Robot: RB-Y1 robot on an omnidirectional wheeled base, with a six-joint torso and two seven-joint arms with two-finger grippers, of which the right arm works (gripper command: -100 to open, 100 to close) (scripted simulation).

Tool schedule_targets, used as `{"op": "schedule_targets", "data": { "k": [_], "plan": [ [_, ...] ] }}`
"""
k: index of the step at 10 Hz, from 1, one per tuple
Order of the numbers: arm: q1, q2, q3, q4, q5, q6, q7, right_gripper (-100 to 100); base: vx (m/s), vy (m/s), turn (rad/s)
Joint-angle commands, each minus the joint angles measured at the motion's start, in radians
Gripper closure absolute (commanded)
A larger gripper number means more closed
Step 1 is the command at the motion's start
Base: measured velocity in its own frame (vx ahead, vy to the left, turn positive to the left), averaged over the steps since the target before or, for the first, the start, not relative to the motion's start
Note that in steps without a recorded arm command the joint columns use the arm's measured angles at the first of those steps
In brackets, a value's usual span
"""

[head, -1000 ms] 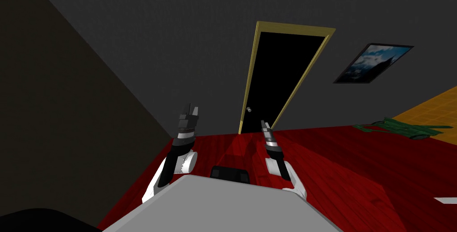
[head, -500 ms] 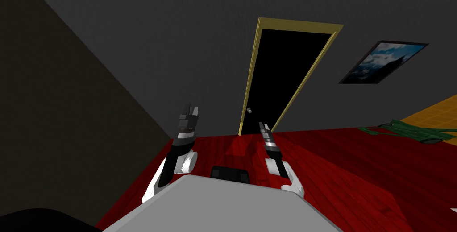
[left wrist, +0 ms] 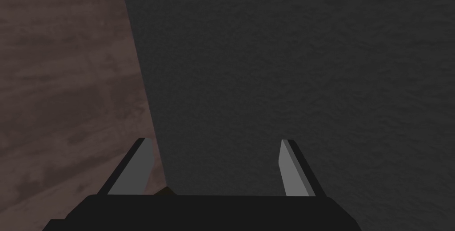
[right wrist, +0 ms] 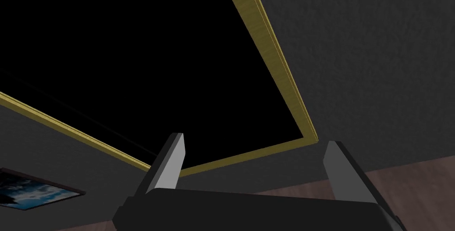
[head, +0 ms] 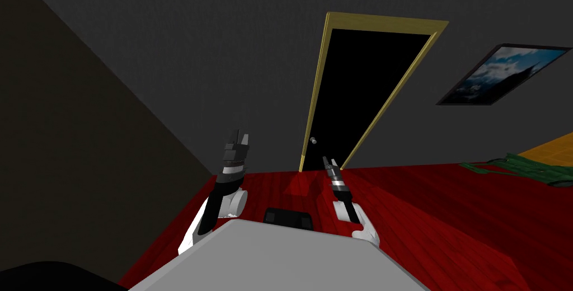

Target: Pull the door open

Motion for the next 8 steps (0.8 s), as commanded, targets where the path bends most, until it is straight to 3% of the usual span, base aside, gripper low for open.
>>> {"op": "schedule_targets", "data": {
  "k": [1, 8],
  "plan": [
    [-0.017, -0.004, -0.009, 0.048, 0.013, -0.007, 0.036, -100, 0.094, -0.044, 0.026],
    [-0.081, -0.016, -0.045, 0.247, 0.068, -0.048, 0.179, -100, 0.097, -0.040, 0.027]
  ]
}}
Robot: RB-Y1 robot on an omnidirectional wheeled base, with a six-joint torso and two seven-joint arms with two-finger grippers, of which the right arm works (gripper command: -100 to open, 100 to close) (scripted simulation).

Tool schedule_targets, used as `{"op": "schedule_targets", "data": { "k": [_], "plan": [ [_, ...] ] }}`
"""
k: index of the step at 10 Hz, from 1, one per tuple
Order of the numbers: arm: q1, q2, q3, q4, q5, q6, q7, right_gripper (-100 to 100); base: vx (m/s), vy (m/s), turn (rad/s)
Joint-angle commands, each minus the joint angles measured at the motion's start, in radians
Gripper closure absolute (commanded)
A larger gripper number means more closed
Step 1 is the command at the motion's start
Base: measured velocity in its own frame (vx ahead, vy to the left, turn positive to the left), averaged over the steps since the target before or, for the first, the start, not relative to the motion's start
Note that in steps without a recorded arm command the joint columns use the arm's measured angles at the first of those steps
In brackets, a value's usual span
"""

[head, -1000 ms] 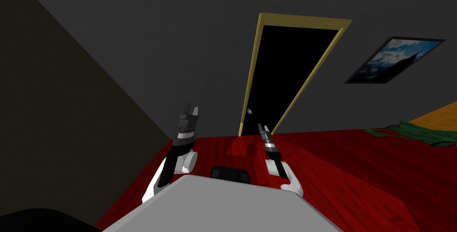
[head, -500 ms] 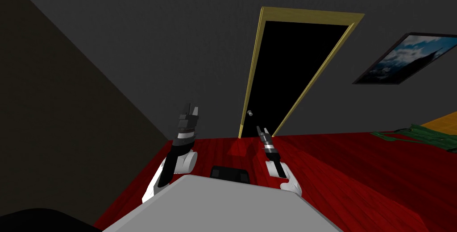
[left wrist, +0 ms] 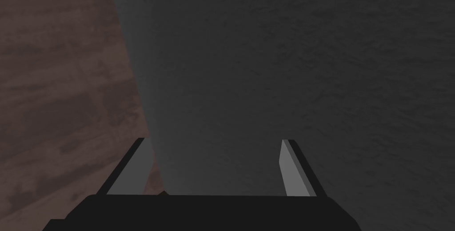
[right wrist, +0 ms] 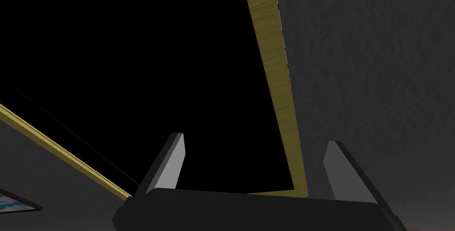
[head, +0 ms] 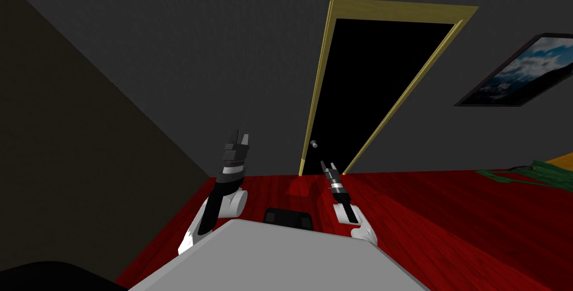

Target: Pull the door open

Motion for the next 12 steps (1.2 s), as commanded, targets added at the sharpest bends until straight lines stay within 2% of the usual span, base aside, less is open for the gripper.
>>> {"op": "schedule_targets", "data": {
  "k": [1, 2, 7, 12],
  "plan": [
    [-0.016, -0.003, -0.009, 0.050, 0.012, -0.013, 0.035, -100, 0.085, -0.027, 0.025],
    [-0.016, -0.003, -0.009, 0.055, 0.012, -0.013, 0.035, -100, 0.060, -0.024, 0.007],
    [-0.056, -0.010, -0.032, 0.184, 0.046, -0.039, 0.125, -100, 0.082, -0.033, 0.022],
    [-0.091, -0.014, -0.051, 0.293, 0.076, -0.060, 0.201, -100, 0.093, -0.037, 0.020]
  ]
}}
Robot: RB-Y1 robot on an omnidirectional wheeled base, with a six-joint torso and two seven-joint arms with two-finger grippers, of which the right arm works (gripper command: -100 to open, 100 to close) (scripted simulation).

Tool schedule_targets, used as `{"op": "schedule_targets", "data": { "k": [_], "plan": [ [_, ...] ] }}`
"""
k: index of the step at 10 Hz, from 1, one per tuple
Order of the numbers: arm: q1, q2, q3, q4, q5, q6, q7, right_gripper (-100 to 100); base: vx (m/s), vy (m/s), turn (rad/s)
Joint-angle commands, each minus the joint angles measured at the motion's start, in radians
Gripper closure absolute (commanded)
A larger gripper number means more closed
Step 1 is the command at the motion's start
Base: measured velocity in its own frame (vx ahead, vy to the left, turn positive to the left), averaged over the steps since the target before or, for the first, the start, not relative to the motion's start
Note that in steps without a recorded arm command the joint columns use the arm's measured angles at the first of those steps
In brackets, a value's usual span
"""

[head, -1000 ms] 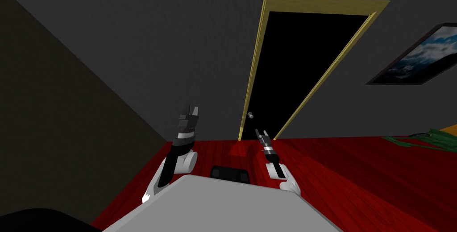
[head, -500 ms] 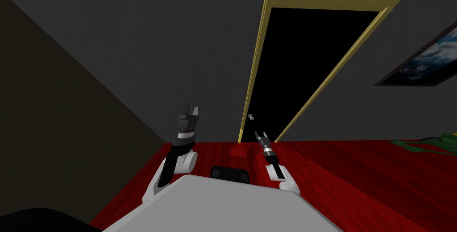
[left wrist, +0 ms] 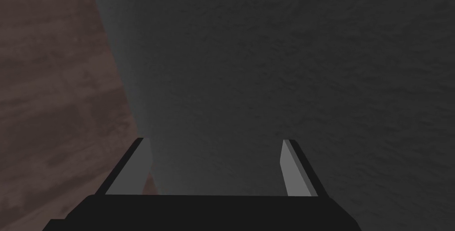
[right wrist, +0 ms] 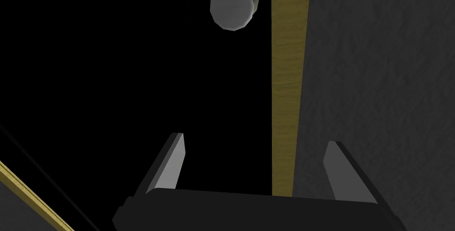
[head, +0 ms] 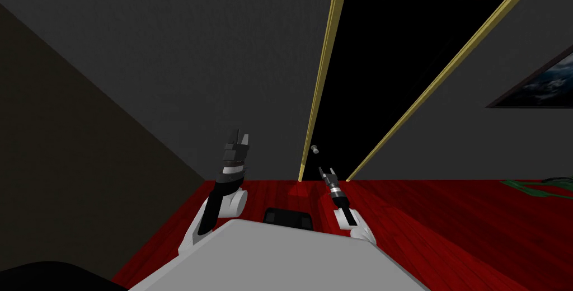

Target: Pull the door open

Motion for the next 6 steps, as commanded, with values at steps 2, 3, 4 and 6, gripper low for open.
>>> {"op": "schedule_targets", "data": {
  "k": [2, 3, 4, 6],
  "plan": [
    [-0.022, 0.000, -0.012, 0.065, 0.018, -0.011, 0.050, -100, 0.093, -0.032, 0.020],
    [-0.028, -0.001, -0.015, 0.083, 0.023, -0.015, 0.062, -100, 0.127, -0.037, 0.021],
    [-0.033, -0.001, -0.017, 0.099, 0.027, -0.018, 0.073, -100, 0.123, -0.027, 0.016],
    [-0.044, -0.002, -0.024, 0.135, 0.037, -0.025, 0.098, -100, 0.101, -0.038, 0.017]
  ]
}}
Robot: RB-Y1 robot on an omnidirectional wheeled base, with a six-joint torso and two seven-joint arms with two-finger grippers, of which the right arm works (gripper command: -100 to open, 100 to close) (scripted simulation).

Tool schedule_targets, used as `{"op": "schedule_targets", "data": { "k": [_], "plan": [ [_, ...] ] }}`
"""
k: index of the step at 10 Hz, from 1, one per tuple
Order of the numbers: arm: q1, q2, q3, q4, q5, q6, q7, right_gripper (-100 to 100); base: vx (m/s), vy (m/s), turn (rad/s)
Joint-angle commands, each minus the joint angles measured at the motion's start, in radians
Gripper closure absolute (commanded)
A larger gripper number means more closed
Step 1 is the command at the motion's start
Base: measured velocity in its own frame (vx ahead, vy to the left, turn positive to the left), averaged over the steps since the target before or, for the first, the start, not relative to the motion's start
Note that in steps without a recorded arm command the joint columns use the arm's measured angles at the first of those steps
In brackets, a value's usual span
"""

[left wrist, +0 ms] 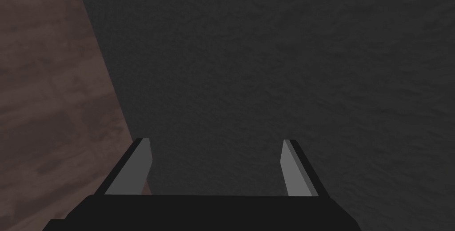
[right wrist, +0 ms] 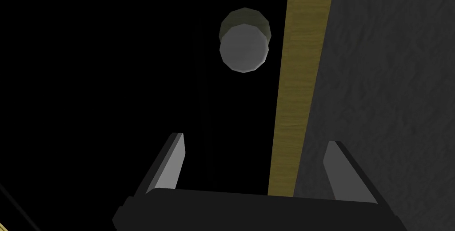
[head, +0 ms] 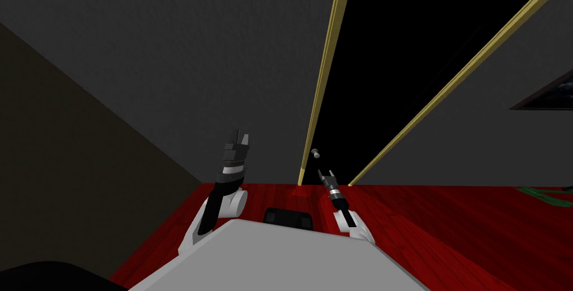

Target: Pull the door open

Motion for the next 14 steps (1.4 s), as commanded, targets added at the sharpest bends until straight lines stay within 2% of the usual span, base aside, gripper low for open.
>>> {"op": "schedule_targets", "data": {
  "k": [1, 3, 4, 5, 11, 12, 13, 14],
  "plan": [
    [-0.008, 0.000, -0.005, 0.029, 0.009, -0.007, 0.023, -100, 0.097, -0.036, 0.016],
    [-0.016, 0.000, -0.009, 0.053, 0.015, -0.012, 0.040, -100, 0.088, -0.029, 0.013],
    [-0.011, 0.000, -0.007, 0.039, 0.013, -0.007, 0.032, -100, 0.027, -0.013, 0.005],
    [-0.003, -0.016, -0.021, 0.050, 0.006, -0.019, 0.026, -100, 0.123, 0.046, 0.168],
    [0.026, -0.066, -0.066, 0.077, -0.019, -0.055, 0.002, -100, 0.169, 0.042, 0.119],
    [0.034, -0.080, -0.080, 0.085, -0.027, -0.065, -0.005, -100, 0.190, 0.074, 0.102],
    [0.038, -0.088, -0.087, 0.089, -0.030, -0.071, -0.009, -100, 0.220, 0.034, 0.112],
    [0.029, -0.084, -0.083, 0.100, -0.029, -0.071, -0.003, -100, 0.093, 0.005, 0.019]
  ]
}}
